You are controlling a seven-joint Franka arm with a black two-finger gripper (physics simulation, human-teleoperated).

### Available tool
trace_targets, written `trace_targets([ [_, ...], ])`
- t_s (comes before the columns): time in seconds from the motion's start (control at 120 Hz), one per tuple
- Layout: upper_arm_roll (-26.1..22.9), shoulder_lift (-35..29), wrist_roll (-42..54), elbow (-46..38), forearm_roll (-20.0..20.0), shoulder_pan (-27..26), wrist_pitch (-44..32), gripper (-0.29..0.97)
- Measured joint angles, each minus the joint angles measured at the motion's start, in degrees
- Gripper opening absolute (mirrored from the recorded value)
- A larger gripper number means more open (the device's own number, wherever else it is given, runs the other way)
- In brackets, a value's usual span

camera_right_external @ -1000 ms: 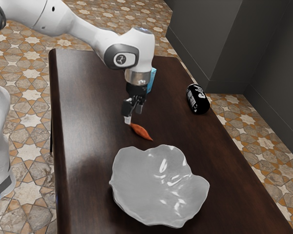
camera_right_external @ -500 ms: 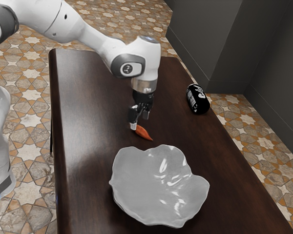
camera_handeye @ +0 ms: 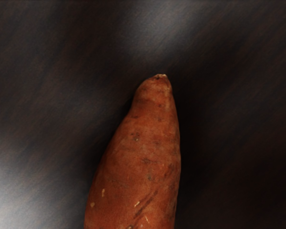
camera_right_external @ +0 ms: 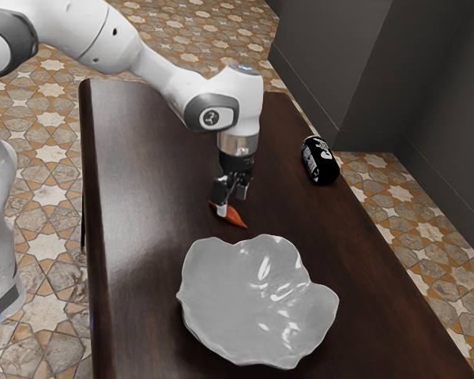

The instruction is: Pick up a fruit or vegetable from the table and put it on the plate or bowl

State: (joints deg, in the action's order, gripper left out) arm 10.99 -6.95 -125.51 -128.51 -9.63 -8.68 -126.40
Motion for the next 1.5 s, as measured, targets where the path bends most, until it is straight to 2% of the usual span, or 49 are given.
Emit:
trace_targets([
  [0.167,0.0,0.43,0.46,-1.33,-1.13,0.32,-0.13,0.66],
  [0.325,0.03,0.5,0.91,-1.49,-1.74,0.25,-0.14,0.4],
  [0.475,0.07,0.41,1.26,-1.5,-1.92,0.26,-0.12,0.29],
  [0.725,0.08,0.45,1.73,-1.84,-2.04,0.27,-0.06,0.18],
  [1.05,0.25,-1.95,2.15,-1.19,-1.4,0.21,0.29,0.17],
  [1.083,0.22,-2.7,2.17,-0.15,-0.75,0.06,0.47,0.16],
  [1.217,-0.18,-3.28,2.21,14.88,3.06,-2.6,5.5,0.17],
  [1.333,-2.38,-3.91,2.25,17.5,3.28,-6.6,8.81,0.15],
  [1.5,-13.28,-7.1,1.92,15.87,-0.43,-7.77,11.23,0.16],
])
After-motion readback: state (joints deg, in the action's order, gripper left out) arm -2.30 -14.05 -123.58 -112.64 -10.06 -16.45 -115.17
